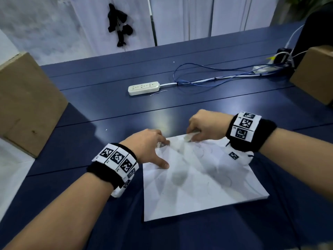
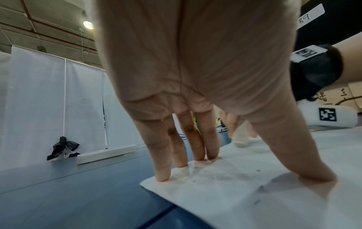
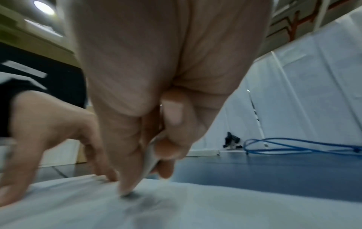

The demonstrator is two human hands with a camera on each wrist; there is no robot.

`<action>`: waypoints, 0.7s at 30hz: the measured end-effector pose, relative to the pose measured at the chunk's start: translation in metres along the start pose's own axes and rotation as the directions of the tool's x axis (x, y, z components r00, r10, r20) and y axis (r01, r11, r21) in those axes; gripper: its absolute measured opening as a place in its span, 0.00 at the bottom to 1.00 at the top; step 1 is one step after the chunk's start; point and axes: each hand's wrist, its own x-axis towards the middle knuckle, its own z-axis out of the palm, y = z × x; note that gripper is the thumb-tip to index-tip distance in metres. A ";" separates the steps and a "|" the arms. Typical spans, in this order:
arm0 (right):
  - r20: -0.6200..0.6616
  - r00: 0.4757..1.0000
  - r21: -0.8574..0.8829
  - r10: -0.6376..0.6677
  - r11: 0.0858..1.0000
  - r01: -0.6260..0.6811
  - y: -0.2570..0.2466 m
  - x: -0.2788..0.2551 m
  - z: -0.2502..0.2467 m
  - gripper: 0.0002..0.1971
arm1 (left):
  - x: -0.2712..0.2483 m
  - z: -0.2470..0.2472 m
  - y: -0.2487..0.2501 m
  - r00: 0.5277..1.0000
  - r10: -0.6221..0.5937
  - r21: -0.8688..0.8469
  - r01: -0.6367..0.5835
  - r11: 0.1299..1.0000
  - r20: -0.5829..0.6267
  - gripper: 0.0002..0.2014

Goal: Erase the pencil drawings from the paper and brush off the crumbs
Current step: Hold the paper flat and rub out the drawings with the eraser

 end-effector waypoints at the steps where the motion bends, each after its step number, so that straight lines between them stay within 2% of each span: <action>1: 0.033 0.998 0.003 -0.060 0.998 0.060 -0.009 -0.004 0.001 0.11 | 0.000 0.000 0.000 1.000 0.003 0.003 -0.003 1.000 -0.003 0.41; 3: 0.119 0.982 0.059 -0.148 0.988 0.141 -0.024 -0.014 0.009 0.11 | 0.000 0.000 0.000 1.000 0.011 0.008 -0.011 1.000 -0.004 0.41; 4: 0.139 0.979 0.073 -0.148 0.988 0.139 -0.027 -0.015 0.010 0.12 | 0.000 -0.001 0.000 1.000 0.016 0.008 -0.016 1.000 -0.004 0.41; 9: -0.009 0.999 -0.009 0.048 0.999 -0.048 0.007 0.004 -0.002 0.20 | -0.002 -0.005 0.003 1.000 0.029 0.010 -0.029 1.000 -0.003 0.41; 12: 0.003 0.997 0.023 -0.076 0.997 0.075 -0.001 -0.005 0.002 0.23 | -0.003 -0.003 0.002 1.000 0.016 0.007 -0.016 1.000 -0.007 0.40; 15: 0.146 0.975 0.134 -0.170 0.979 0.151 -0.020 -0.021 0.009 0.15 | -0.002 -0.003 0.002 1.000 0.005 0.006 -0.005 1.000 0.005 0.42; 17: 0.128 0.982 0.095 -0.142 0.987 0.130 -0.016 -0.014 0.007 0.16 | 0.000 -0.004 0.003 1.000 0.000 0.004 0.000 1.000 0.014 0.42; 19: 0.037 0.998 0.020 -0.052 0.998 0.052 -0.001 0.001 0.000 0.18 | 0.000 -0.005 0.003 1.000 0.000 0.004 0.000 1.000 0.017 0.41; 21: 0.004 1.000 0.000 0.009 1.000 -0.009 0.007 0.008 -0.004 0.14 | 0.000 -0.004 0.003 1.000 -0.001 0.001 0.000 1.000 0.016 0.41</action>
